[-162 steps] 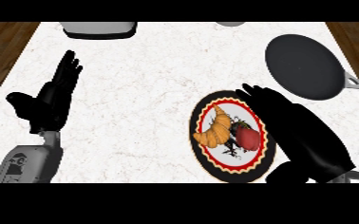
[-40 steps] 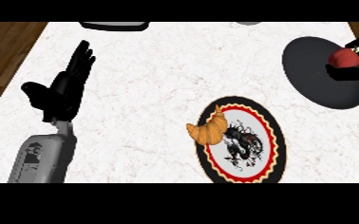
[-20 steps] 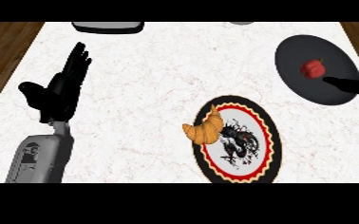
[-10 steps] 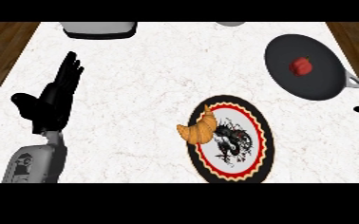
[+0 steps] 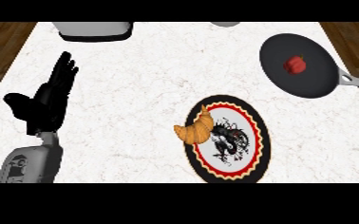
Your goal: Pick the bell pepper from the plate and place it in the pan
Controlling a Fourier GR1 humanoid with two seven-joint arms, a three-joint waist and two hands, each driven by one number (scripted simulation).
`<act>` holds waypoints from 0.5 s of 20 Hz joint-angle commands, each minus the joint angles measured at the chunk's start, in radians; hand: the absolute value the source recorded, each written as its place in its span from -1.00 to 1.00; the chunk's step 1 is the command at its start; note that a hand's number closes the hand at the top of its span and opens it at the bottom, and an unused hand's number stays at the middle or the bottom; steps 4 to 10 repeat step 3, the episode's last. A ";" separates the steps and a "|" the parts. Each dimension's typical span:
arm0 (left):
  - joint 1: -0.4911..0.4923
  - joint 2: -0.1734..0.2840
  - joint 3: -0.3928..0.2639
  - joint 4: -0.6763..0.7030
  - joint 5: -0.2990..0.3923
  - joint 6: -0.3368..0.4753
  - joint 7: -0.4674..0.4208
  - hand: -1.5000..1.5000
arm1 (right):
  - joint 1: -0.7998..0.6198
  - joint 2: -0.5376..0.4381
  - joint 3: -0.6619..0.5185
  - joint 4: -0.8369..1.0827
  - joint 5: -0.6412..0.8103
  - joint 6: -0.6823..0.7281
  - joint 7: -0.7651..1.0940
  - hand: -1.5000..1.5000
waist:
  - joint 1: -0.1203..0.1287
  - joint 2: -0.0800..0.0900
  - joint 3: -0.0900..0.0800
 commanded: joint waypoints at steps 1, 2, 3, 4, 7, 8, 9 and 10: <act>-0.019 0.044 0.035 0.017 0.033 -0.049 -0.003 0.00 | 0.094 0.068 0.039 -0.215 -0.034 0.020 0.069 -1.00 | 0.002 0.001 0.000; -0.003 0.001 -0.009 -0.002 -0.009 -0.004 0.019 0.00 | 0.157 0.101 0.029 -0.289 -0.067 0.020 0.089 -1.00 | 0.003 0.002 0.000; -0.049 0.022 0.013 0.017 0.010 -0.016 0.037 0.00 | 0.148 0.086 0.027 -0.358 -0.078 0.038 0.158 -1.00 | -0.005 0.000 -0.001; -0.049 0.022 0.013 0.017 0.010 -0.016 0.037 0.00 | 0.148 0.086 0.027 -0.358 -0.078 0.038 0.158 -1.00 | -0.005 0.000 -0.001; -0.049 0.022 0.013 0.017 0.010 -0.016 0.037 0.00 | 0.148 0.086 0.027 -0.358 -0.078 0.038 0.158 -1.00 | -0.005 0.000 -0.001; -0.049 0.022 0.013 0.017 0.010 -0.016 0.037 0.00 | 0.148 0.086 0.027 -0.358 -0.078 0.038 0.158 -1.00 | -0.005 0.000 -0.001; -0.049 0.022 0.013 0.017 0.010 -0.016 0.037 0.00 | 0.148 0.086 0.027 -0.358 -0.078 0.038 0.158 -1.00 | -0.005 0.000 -0.001; -0.049 0.022 0.013 0.017 0.010 -0.016 0.037 0.00 | 0.148 0.086 0.027 -0.358 -0.078 0.038 0.158 -1.00 | -0.005 0.000 -0.001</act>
